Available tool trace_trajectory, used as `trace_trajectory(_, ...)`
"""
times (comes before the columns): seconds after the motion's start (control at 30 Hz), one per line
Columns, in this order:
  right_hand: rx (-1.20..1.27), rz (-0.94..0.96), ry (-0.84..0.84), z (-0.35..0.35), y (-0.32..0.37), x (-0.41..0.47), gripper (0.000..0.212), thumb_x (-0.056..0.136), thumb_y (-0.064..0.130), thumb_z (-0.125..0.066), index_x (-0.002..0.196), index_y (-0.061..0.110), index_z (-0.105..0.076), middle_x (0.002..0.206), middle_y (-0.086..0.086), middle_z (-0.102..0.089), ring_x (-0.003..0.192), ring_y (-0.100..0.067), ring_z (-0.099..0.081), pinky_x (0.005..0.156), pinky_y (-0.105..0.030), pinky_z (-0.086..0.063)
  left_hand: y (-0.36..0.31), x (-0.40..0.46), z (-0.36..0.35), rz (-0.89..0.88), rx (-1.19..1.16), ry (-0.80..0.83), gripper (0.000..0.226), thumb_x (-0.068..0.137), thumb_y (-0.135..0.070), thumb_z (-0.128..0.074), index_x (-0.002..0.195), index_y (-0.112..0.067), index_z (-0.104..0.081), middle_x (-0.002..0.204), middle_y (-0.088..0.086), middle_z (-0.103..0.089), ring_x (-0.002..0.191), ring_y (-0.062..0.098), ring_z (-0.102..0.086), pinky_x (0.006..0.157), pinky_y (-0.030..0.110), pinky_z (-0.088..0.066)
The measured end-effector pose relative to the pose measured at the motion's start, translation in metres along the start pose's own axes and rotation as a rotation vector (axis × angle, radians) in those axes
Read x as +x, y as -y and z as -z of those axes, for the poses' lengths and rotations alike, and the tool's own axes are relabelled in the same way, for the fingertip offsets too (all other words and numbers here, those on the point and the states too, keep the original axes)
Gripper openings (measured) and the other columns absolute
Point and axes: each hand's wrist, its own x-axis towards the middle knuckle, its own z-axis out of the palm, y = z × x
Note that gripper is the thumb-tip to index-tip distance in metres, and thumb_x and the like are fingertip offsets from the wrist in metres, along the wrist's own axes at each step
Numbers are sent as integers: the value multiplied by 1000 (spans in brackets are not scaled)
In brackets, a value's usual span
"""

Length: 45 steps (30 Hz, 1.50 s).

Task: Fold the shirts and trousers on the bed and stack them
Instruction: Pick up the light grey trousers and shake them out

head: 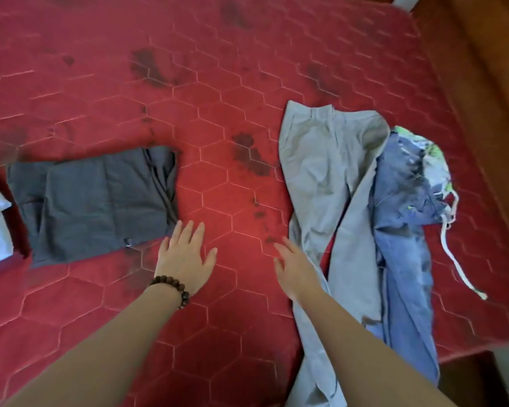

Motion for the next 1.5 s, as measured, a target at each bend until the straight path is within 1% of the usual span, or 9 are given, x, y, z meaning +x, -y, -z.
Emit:
trace_trajectory(0.37, 100, -86, -65, 63, -208, 14, 45, 90, 17, -42, 131, 5, -55, 151, -23, -33, 137, -38, -35, 113, -40, -31, -233, 44, -83, -45, -12, 49, 68, 96, -54, -32, 153, -22, -15, 162, 3, -5, 149, 20, 6, 120, 45, -7)
trace_trajectory(0.53, 75, -63, -174, 83, -263, 58, 42, 82, 8, -55, 124, 1, -58, 145, -30, -38, 136, -44, -36, 103, -56, -40, -276, 91, -96, -43, 82, 1, 75, 93, -59, -31, 154, -23, -8, 162, 6, 4, 148, 22, 9, 120, 45, -6)
trace_trajectory(0.67, 30, 14, -177, 96, -259, 118, 61, 94, 36, -54, 148, 17, -34, 160, -18, -3, 149, -31, -1, 120, -47, -7, -283, 148, -92, -33, 107, -89, 90, 88, -67, -34, 154, -18, 1, 161, 9, 6, 148, 24, 10, 120, 46, -5)
trace_trajectory(0.77, -26, -12, -282, 95, -259, 165, 78, 89, 54, -53, 153, 25, -18, 159, -17, 13, 148, -31, 9, 119, -44, -2, -283, 194, -97, -17, 141, -119, 104, 81, -75, -39, 152, -19, 13, 160, 12, 12, 147, 28, 13, 120, 45, -3)
trace_trajectory(0.9, -79, -76, -175, 77, -272, 210, 86, 88, 62, -49, 152, 41, 5, 155, -20, 26, 146, -35, 15, 120, -44, 2, -265, 237, -116, -1, 69, 40, 98, 79, -72, -51, 148, -44, 13, 157, 11, 24, 146, 35, 14, 119, 46, -6)
trace_trajectory(0.97, -124, -82, -141, 65, -281, 222, 78, 93, 58, -43, 151, 41, 7, 157, -22, 20, 147, -33, 13, 120, -44, 5, -255, 244, -133, -10, -53, 125, 86, 85, -56, -58, 150, -45, -3, 157, 9, 24, 146, 31, 17, 120, 44, -6)
trace_trajectory(1.13, -200, -141, -218, 43, -279, 232, 56, 105, 33, -22, 153, 27, 6, 160, -17, 6, 149, -27, 8, 119, -42, 8, -238, 245, -166, -168, -151, -106, 50, 99, -20, -48, 148, -20, -36, 160, 16, 1, 146, 35, 10, 117, 36, 7)
trace_trajectory(1.3, -166, -110, -295, 46, -274, 227, 62, 96, -2, -25, 154, 13, -9, 161, -11, -8, 149, -20, -6, 120, -33, 1, -236, 233, -158, -144, -224, -91, 45, 103, -18, -37, 148, -15, -34, 160, 12, -7, 148, 27, 0, 117, 30, 0)
trace_trajectory(1.5, -58, 42, -256, 30, -265, 178, 59, 94, -7, -29, 150, 10, -25, 159, -8, -21, 147, -21, -18, 118, -30, -1, -217, 170, -166, -88, -298, -44, 45, 102, -16, -41, 146, -18, -37, 159, 10, -13, 148, 24, -9, 118, 29, -9)
